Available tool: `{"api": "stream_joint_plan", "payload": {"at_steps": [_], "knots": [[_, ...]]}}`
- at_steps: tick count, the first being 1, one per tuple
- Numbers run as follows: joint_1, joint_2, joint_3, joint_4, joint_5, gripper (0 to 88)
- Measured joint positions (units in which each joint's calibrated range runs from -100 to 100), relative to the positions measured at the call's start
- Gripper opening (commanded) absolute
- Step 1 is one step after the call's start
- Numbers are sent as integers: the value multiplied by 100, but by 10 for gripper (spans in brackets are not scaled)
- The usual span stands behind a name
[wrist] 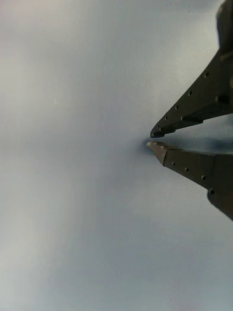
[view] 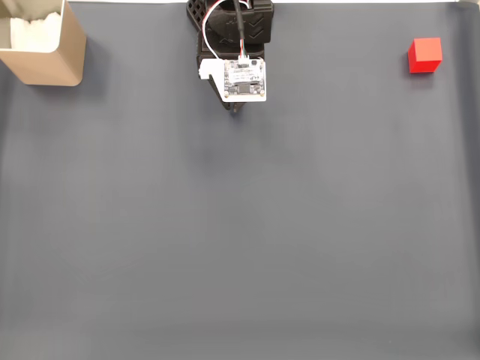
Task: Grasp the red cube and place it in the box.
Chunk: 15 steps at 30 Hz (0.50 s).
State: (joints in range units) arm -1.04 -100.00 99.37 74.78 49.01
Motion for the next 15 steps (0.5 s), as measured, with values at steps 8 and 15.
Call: {"api": "stream_joint_plan", "payload": {"at_steps": [8, 15], "knots": [[0, 0, 0, -72, 0, 0], [-7, 434, -280, -955, -107, 0]]}}
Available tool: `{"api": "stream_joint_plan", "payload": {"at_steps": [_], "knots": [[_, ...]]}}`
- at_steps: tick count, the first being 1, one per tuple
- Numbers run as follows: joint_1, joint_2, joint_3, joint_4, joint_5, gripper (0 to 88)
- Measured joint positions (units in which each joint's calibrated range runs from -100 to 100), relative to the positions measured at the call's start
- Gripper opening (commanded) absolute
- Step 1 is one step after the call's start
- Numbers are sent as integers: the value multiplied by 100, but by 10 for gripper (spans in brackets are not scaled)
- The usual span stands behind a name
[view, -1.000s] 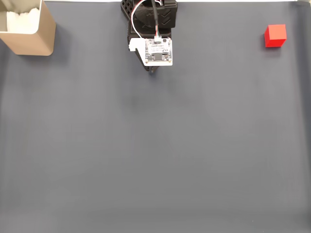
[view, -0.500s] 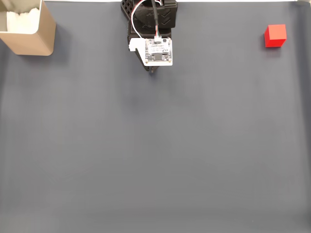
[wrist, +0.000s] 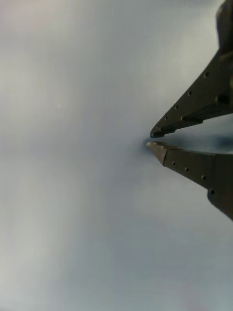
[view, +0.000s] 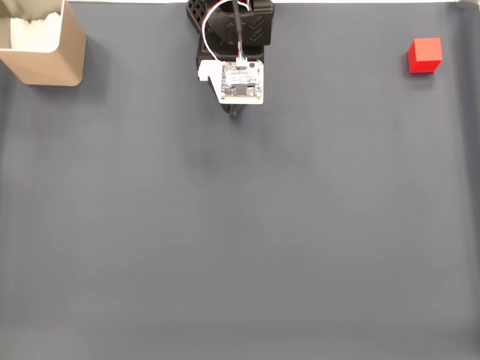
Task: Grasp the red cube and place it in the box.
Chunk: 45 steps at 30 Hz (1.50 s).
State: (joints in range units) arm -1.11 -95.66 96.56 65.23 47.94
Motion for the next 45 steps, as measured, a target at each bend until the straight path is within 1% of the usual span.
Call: {"api": "stream_joint_plan", "payload": {"at_steps": [9, 18, 20, 28, 38, 45], "knots": [[-230, 1146, -1429, -811, -147, 0], [-861, 2310, -3174, -859, -176, 0], [-1076, 2605, -3599, -819, -186, 0], [-2136, 3665, -4901, -493, 68, 0], [-3642, 4195, -5127, -382, 410, 0], [-4369, 4568, -5362, -382, 591, 0]]}}
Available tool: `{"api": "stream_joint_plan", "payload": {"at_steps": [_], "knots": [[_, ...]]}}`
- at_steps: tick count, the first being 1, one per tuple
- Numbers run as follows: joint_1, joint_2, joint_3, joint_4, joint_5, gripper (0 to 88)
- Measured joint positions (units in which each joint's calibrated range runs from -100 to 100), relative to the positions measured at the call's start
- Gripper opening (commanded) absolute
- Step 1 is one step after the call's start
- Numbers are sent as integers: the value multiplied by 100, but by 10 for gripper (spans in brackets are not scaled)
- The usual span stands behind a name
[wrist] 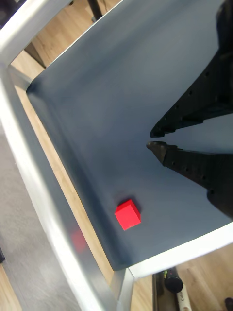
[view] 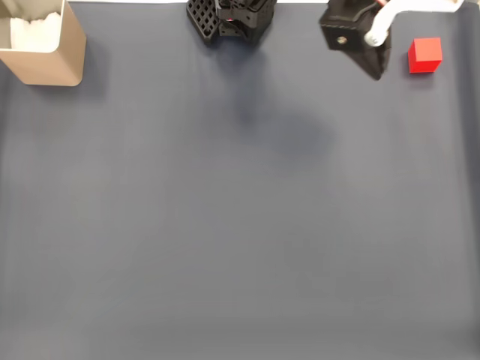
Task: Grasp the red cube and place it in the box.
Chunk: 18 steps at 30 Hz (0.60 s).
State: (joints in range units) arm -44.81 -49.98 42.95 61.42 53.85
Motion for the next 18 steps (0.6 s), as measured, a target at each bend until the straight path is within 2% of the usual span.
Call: {"api": "stream_joint_plan", "payload": {"at_steps": [18], "knots": [[-1439, 1459, -805, 0, -34, 0]]}}
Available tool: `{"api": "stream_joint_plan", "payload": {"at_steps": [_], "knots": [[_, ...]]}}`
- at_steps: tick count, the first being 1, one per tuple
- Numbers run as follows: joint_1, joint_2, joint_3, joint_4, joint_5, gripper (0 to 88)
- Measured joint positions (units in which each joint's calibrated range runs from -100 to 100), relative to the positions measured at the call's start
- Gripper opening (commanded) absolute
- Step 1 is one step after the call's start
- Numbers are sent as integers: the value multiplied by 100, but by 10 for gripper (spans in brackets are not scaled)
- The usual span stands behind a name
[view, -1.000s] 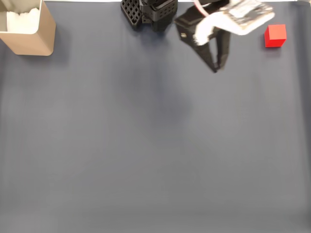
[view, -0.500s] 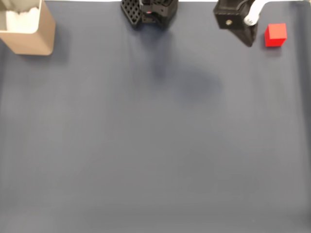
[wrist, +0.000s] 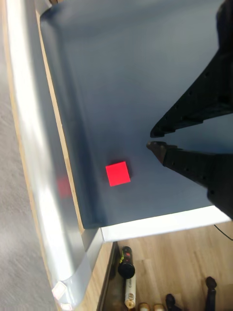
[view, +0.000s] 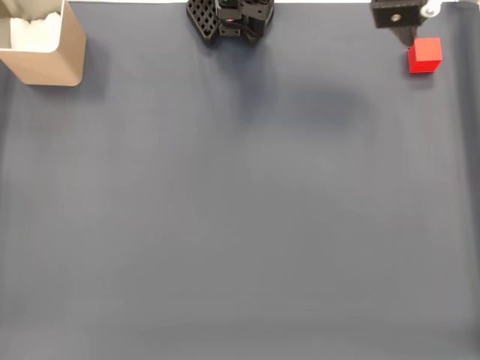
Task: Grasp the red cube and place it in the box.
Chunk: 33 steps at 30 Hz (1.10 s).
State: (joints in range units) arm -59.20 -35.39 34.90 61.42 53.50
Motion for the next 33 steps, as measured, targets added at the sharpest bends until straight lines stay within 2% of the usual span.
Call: {"api": "stream_joint_plan", "payload": {"at_steps": [12, 21, 26, 33], "knots": [[-623, 756, -452, 0, -44, 16], [-556, 1094, -705, -64, -200, 150], [-289, 1086, -524, -493, -317, 246], [-297, 981, 127, -1233, -298, 300]]}}
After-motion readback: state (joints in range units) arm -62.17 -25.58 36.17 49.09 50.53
